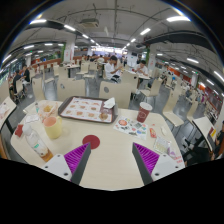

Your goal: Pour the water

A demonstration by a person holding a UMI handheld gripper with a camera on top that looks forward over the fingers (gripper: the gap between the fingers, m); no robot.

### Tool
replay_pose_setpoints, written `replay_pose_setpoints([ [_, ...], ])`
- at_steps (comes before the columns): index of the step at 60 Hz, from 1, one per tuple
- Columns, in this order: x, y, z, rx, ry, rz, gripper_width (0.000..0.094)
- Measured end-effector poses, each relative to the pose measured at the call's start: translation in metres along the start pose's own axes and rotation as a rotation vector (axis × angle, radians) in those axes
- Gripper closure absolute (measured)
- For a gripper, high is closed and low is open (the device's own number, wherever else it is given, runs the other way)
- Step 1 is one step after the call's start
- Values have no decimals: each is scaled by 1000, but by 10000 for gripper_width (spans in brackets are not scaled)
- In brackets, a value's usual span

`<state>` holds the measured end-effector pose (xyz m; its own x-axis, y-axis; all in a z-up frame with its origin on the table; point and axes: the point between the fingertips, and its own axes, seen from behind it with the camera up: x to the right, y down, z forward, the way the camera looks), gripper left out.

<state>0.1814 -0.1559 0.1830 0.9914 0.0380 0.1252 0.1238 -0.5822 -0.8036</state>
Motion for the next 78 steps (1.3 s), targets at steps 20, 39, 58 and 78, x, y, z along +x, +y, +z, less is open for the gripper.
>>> replay_pose_setpoints([
  [20, -45, 73, -25, -64, 61, 16, 88],
  [39, -206, 119, -35, -48, -60, 70, 86],
  [58, -297, 52, 42, 129, -82, 129, 85],
  [78, -304, 40, 75, 181, -39, 127, 455],
])
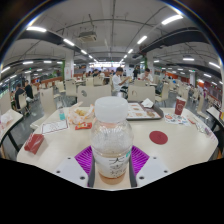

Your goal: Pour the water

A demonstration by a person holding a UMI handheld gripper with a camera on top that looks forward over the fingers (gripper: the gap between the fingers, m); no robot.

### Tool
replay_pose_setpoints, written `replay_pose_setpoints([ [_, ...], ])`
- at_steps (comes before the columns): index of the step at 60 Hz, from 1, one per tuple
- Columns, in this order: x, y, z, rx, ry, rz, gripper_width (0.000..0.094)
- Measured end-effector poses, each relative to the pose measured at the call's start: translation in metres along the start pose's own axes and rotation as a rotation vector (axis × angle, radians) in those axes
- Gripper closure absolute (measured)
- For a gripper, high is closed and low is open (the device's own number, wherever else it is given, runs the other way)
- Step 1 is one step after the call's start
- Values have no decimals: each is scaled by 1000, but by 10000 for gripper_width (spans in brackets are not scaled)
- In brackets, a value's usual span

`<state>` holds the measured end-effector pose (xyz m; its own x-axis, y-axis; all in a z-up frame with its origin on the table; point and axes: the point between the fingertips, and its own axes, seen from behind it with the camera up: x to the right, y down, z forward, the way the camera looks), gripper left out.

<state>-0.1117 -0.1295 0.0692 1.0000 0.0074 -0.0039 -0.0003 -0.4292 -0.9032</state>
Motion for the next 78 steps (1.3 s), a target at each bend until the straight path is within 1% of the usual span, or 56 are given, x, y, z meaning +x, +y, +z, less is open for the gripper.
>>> replay_pose_setpoints([
  [1, -1, -1, 0, 0, 3, -5, 480],
  [2, -1, -1, 0, 0, 6, -10, 479],
  [3, -2, -1, -1, -1, 7, -18, 511],
  [10, -24, -14, -5, 12, -11, -101, 513],
  [13, -43, -24, -5, 23, -44, -111, 513],
  [18, -77, -50, -7, 44, -134, -21, 512],
  [26, -127, -102, -3, 63, -295, 307, 515],
  [32, -141, -142, 7, 57, -404, 594, 515],
  [40, -149, -176, 28, 4, -538, 1067, 515],
  [44, -144, -179, 49, -30, -583, 1279, 514],
  [57, -142, -165, 82, -143, -652, 1710, 517],
  [62, -143, -156, 94, -173, -653, 1819, 516],
  [70, -144, -148, 102, -208, -654, 1855, 516],
  [78, -145, -154, 99, -225, -664, 1808, 516],
])
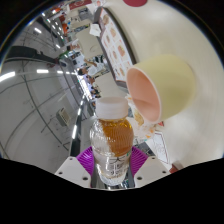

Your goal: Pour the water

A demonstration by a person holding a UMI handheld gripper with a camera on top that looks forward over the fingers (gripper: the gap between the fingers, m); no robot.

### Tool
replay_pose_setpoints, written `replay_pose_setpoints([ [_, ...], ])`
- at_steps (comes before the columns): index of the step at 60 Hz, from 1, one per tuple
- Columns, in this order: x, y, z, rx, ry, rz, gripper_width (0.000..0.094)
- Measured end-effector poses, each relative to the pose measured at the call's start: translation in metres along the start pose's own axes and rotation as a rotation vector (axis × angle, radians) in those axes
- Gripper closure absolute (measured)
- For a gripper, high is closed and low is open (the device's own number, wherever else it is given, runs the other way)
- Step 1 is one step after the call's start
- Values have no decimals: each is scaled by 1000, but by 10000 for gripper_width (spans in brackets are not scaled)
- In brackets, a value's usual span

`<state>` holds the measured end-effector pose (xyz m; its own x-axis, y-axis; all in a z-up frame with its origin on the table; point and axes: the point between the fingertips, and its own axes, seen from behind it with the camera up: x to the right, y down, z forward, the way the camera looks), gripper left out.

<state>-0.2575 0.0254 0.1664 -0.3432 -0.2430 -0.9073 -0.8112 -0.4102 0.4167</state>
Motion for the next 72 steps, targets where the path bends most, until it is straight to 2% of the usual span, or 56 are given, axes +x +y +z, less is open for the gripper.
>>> replay_pose_setpoints([
  [12, -50, 4, -16, -8, 61, -476, 514],
  [24, -144, -28, -57, 88, 74, -1019, 514],
  [31, -182, -67, -79, 185, 118, -1295, 515],
  [38, -199, -122, -105, 288, 230, -1562, 516],
  [44, -183, -177, -124, 326, 345, -1741, 518],
  [49, -163, -216, -132, 322, 441, -1837, 517],
  [58, -107, -268, -144, 269, 549, -1882, 516],
  [72, -46, -311, -153, 216, 612, -1853, 511],
])
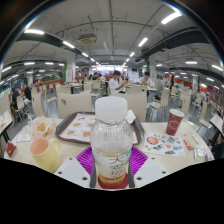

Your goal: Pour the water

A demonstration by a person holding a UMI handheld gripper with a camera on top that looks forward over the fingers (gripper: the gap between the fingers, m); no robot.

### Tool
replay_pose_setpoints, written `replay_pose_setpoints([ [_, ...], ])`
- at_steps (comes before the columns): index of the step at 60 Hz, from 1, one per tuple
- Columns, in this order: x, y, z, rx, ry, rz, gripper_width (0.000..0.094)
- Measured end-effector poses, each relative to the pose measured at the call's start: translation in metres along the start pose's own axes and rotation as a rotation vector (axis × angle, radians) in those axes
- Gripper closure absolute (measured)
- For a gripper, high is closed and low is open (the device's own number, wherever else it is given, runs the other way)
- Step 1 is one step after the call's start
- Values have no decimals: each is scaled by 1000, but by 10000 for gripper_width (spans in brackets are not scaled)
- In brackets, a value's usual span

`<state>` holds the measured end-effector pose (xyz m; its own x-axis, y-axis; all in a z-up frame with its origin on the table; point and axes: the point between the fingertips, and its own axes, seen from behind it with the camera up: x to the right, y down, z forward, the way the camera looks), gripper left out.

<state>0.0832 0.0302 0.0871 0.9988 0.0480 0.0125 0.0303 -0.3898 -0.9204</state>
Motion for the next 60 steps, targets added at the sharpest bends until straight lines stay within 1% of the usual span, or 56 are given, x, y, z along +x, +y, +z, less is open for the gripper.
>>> replay_pose_setpoints([
  [4, 2, 24, 0, -44, 3, -8, 505],
  [5, 3, 18, 0, -7, 3, 0, 499],
  [7, 6, 22, -1, -9, 11, 14, 495],
  [8, 8, 19, -2, 1, 12, 25, 484],
  [14, 6, 19, -2, -5, 6, 41, 393],
  [16, 6, 22, -3, -25, 8, 40, 368],
  [17, 6, 25, -4, -40, 9, 40, 346],
  [18, 5, 27, -4, -56, 8, 40, 304],
  [20, 8, 32, -1, -86, 0, 44, 191],
  [21, 7, 33, -4, -95, -1, 47, 98],
  [22, 5, 33, -8, -102, 0, 49, 73],
  [23, 5, 33, -12, -109, 2, 51, 101],
  [24, 5, 33, -16, -117, 7, 52, 110],
  [27, 7, 29, -31, -130, 24, 55, 86],
  [38, -3, 17, -104, -193, 33, 84, 89],
  [50, -23, 5, -190, -226, 45, 66, 84],
  [60, -32, -7, -230, -229, 53, 73, 87],
])
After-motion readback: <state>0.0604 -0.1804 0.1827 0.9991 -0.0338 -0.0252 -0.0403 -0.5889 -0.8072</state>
